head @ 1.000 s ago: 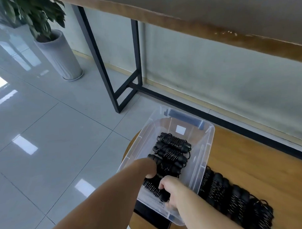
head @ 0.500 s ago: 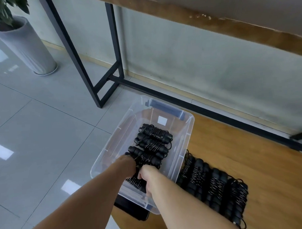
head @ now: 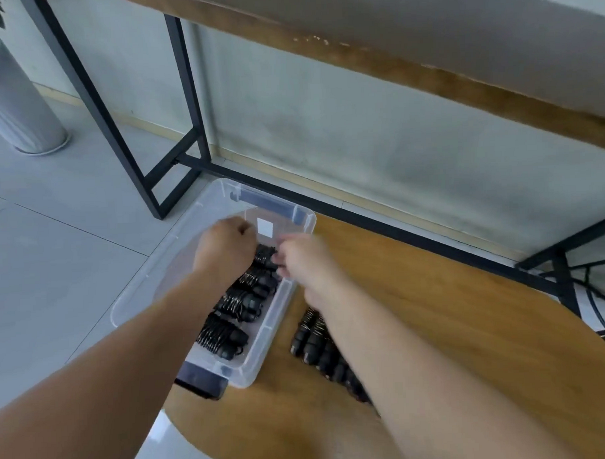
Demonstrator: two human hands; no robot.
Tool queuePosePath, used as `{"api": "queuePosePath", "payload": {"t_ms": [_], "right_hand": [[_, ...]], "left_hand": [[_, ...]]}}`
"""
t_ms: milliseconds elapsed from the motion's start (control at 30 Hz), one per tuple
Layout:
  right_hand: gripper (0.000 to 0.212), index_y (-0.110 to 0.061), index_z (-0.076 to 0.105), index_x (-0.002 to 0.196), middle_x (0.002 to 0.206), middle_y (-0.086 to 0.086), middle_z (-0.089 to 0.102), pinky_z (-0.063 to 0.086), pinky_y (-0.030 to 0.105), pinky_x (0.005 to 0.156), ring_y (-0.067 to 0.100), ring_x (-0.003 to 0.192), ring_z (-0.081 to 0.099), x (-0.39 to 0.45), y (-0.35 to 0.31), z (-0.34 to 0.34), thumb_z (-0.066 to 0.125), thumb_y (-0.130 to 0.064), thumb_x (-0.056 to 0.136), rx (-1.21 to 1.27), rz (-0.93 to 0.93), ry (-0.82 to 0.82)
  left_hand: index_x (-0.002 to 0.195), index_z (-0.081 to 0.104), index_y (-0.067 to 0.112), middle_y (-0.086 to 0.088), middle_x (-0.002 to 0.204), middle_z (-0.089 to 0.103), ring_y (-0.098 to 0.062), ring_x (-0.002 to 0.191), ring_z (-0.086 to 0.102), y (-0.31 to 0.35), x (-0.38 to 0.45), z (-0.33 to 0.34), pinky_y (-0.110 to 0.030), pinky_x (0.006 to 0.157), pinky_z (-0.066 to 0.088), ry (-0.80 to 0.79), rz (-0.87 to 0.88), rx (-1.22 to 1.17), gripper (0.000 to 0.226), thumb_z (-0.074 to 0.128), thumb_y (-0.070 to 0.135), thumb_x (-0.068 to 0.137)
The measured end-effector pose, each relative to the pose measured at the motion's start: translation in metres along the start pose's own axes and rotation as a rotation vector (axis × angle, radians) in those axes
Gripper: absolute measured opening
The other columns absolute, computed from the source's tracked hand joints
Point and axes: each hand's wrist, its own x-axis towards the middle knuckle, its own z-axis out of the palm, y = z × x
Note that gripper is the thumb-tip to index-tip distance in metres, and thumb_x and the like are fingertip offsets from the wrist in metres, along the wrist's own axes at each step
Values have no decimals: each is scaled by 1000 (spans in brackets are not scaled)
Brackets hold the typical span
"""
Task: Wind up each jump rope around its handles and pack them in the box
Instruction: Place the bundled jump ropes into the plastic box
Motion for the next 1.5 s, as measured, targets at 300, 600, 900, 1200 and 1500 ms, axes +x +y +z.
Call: {"api": "queuePosePath", "payload": {"t_ms": [300,600,900,1200,1500], "right_hand": [[17,-6,70,88,87,11,70,51,23,61,17,76,63,4,83,-171,53,-3,92,-49,51,37],[42,3,58,129,114,16,64,46,37,89,32,103,59,35,194,-233,45,-1,90,-332,153,-56],[56,-15,44,147,152,8,42,33,34,111,28,137,40,46,216,-223,39,-4,92,-554,107,-235],[60,-18,45,146,151,7,44,35,35,110,29,136,42,47,219,-220,41,-3,89,-525,139,-217],[61,-17,49,143,143,10,51,38,44,110,34,126,52,30,198,-236,42,0,84,-360,174,-139]], "left_hand": [[96,66,15,0,81,65,-19,72,58,86,-126,146,-27,63,40,-17,12,-156,21,47,24,100],[111,57,24,-4,78,63,-16,53,48,52,-201,264,-25,52,37,120,-742,-528,23,40,17,98],[127,57,-1,-17,130,59,-21,89,58,72,-212,295,-22,65,46,173,-1008,-631,32,41,5,100],[94,52,8,-4,72,31,-15,59,29,82,-211,289,-21,48,25,-240,-686,88,24,37,-10,95],[120,58,0,-19,102,60,-14,66,42,99,-209,268,-19,48,35,87,-973,-723,27,40,5,101]]}}
